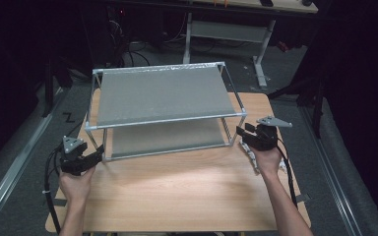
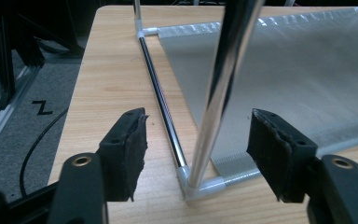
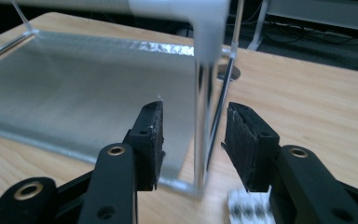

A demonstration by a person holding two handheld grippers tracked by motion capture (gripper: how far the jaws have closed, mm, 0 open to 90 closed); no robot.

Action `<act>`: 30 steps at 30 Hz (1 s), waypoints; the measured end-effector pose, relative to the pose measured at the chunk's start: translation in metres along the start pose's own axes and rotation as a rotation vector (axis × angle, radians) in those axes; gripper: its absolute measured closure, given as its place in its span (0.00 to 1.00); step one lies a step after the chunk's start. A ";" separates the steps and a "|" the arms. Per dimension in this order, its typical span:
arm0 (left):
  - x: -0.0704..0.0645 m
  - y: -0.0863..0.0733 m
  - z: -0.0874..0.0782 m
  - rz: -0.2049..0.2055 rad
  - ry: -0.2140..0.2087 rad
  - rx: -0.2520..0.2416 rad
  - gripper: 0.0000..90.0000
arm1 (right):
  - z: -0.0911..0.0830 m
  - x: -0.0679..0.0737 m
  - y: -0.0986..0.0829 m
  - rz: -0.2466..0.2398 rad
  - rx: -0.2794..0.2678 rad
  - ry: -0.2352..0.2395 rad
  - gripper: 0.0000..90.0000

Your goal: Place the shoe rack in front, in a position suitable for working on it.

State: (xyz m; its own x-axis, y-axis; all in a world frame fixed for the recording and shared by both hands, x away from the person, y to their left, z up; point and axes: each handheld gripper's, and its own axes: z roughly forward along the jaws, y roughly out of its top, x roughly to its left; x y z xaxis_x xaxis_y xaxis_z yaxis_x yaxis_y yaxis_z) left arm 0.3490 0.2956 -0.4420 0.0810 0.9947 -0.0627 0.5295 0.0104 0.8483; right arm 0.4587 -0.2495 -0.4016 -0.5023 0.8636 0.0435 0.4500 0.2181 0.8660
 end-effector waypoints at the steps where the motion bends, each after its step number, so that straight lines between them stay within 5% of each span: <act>1: 0.000 0.001 0.000 0.002 0.001 0.001 0.44 | 0.002 0.001 0.003 -0.003 -0.003 0.000 0.64; 13: -0.001 0.007 0.005 0.001 -0.066 -0.015 0.68 | 0.009 0.004 0.014 -0.019 -0.022 -0.042 0.71; 20: -0.002 0.008 0.002 0.006 -0.074 -0.037 0.73 | 0.011 0.001 0.019 -0.015 -0.022 -0.020 0.74; 25: -0.004 0.013 -0.002 0.048 -0.059 -0.023 0.75 | 0.013 0.002 0.023 -0.019 -0.038 -0.002 0.77; 30: -0.004 0.012 0.000 0.018 -0.047 -0.019 0.80 | 0.012 0.001 0.024 -0.023 -0.032 -0.007 0.82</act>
State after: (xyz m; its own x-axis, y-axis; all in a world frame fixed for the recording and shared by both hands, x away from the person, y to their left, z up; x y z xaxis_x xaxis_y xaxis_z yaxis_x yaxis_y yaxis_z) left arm 0.3555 0.2918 -0.4316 0.1305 0.9889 -0.0715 0.5112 -0.0054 0.8595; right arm 0.4782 -0.2379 -0.3867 -0.5065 0.8620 0.0200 0.4143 0.2230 0.8824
